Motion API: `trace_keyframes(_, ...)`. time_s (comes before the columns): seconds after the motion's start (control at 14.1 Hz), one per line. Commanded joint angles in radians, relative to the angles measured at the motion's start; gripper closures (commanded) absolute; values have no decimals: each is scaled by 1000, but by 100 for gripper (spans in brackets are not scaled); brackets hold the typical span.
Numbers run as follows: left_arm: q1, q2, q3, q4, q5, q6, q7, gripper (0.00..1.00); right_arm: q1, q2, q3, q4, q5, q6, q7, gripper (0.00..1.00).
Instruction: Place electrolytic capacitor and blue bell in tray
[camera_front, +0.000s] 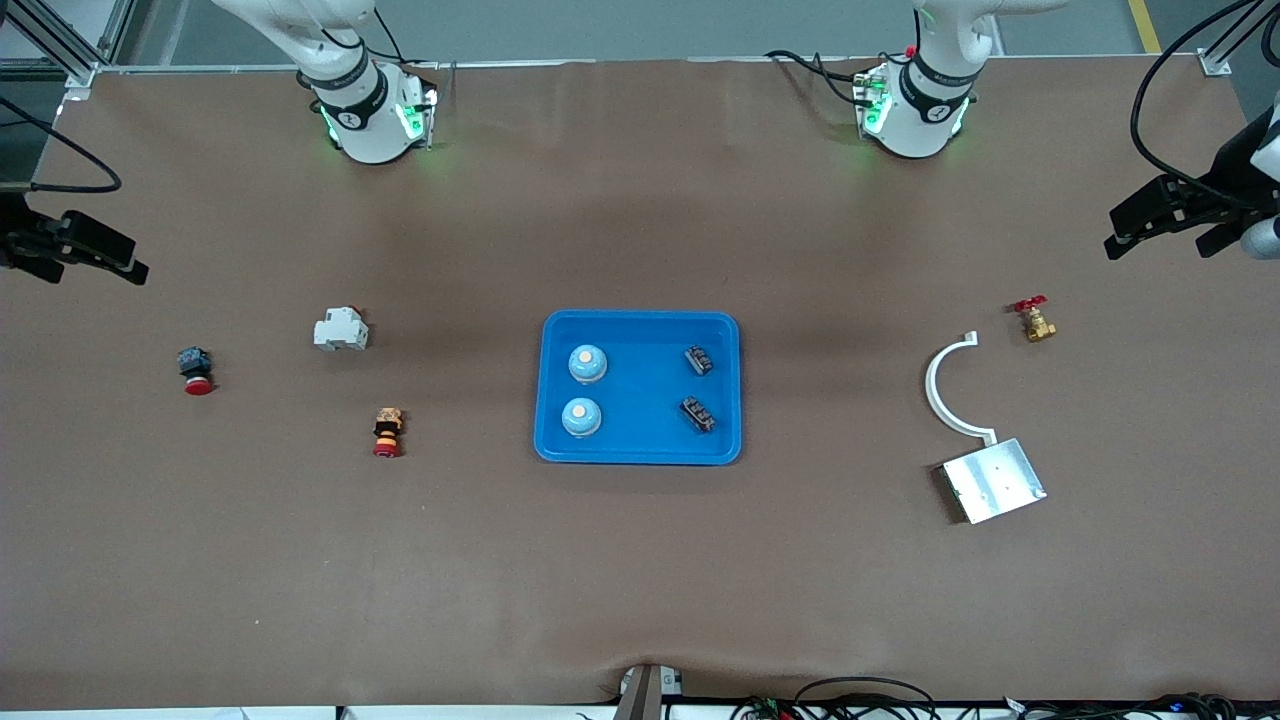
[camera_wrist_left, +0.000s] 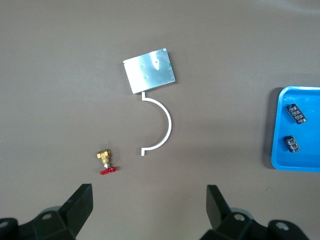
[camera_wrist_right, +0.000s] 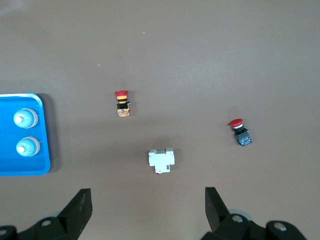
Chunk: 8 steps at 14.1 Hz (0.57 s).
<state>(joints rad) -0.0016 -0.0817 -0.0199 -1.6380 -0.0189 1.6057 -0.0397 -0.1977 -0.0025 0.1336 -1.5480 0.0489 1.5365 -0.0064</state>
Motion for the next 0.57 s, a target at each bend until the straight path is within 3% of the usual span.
trace_keyframes(0.0,3,7,0,13,-7,-4,0,0,-13,-65,8,-67,23,11,-12,0)
trace_keyframes(0.28,3,8,0,13,-7,-4,0,0,-6,-68,1,-67,23,7,-14,0)
trace_keyframes(0.5,5,8,0,13,-7,-4,-2,0,95,-68,-101,-67,23,10,-14,0)
